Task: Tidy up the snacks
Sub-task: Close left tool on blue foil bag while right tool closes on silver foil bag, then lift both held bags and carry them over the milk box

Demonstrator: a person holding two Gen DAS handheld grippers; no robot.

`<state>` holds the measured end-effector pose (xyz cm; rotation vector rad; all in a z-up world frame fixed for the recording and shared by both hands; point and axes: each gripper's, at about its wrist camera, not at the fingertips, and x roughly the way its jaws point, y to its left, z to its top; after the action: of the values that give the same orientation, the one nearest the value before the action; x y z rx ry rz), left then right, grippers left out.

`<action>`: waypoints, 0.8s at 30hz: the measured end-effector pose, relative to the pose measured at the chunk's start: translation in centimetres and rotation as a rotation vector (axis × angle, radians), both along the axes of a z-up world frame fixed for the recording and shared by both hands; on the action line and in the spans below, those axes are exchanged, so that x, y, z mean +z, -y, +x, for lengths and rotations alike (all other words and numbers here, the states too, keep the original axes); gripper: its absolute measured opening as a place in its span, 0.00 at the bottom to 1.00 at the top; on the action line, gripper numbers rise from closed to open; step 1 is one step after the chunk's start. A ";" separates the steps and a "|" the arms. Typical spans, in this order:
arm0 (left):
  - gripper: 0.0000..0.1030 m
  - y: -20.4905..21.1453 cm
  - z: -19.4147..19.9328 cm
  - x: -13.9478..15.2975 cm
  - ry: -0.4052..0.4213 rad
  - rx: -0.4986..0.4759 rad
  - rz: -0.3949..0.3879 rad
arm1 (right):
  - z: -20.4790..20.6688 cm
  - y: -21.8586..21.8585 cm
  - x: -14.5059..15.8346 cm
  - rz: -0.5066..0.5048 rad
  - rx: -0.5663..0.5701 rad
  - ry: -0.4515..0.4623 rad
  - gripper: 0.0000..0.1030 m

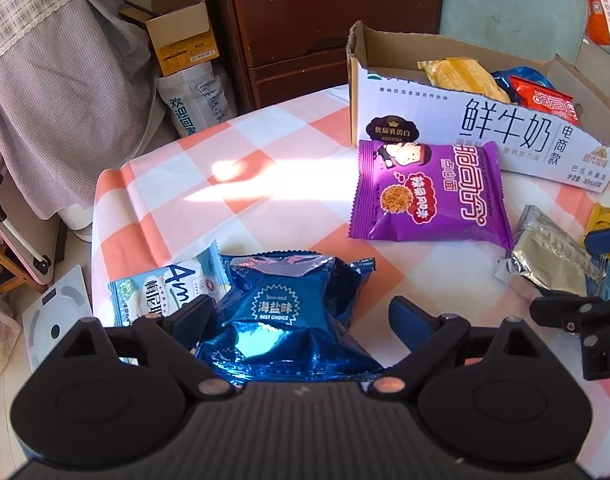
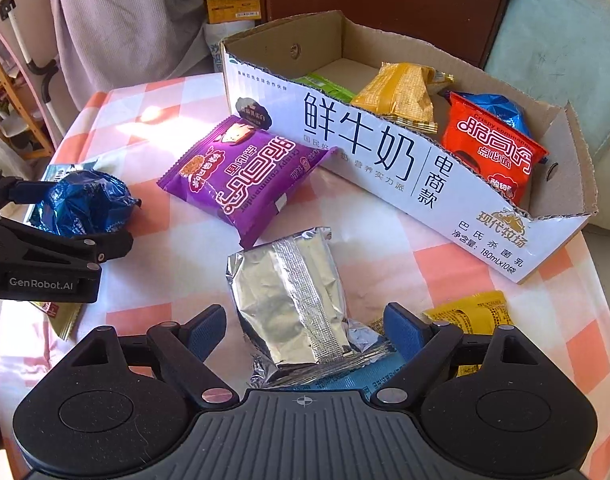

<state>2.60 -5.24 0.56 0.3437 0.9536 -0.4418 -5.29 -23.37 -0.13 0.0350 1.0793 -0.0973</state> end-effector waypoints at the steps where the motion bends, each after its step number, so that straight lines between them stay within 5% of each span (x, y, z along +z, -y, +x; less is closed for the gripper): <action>1: 0.88 0.0 0.1 -0.1 -0.002 0.004 0.001 | 0.1 -0.2 0.0 -0.005 0.008 0.004 0.82; 5: 0.79 -0.2 0.2 -0.3 -0.005 0.011 -0.004 | 0.1 -0.7 -0.1 -0.005 0.039 0.007 0.63; 7: 0.66 -0.4 0.3 -0.4 -0.023 0.013 -0.019 | 0.1 -0.9 -0.2 -0.002 0.054 0.005 0.54; 13: 0.55 -0.9 0.2 0.0 -0.025 0.030 -0.048 | -0.4 -0.9 0.4 0.020 0.067 0.020 0.54; 24: 0.53 -1.3 -1.4 2.5 0.085 0.016 -0.043 | -1.7 -1.3 2.8 0.025 0.079 0.098 0.54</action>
<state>1.18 -3.92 3.02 0.3134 0.8623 -0.4286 -6.96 -22.09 2.68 0.0192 0.9832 -0.0103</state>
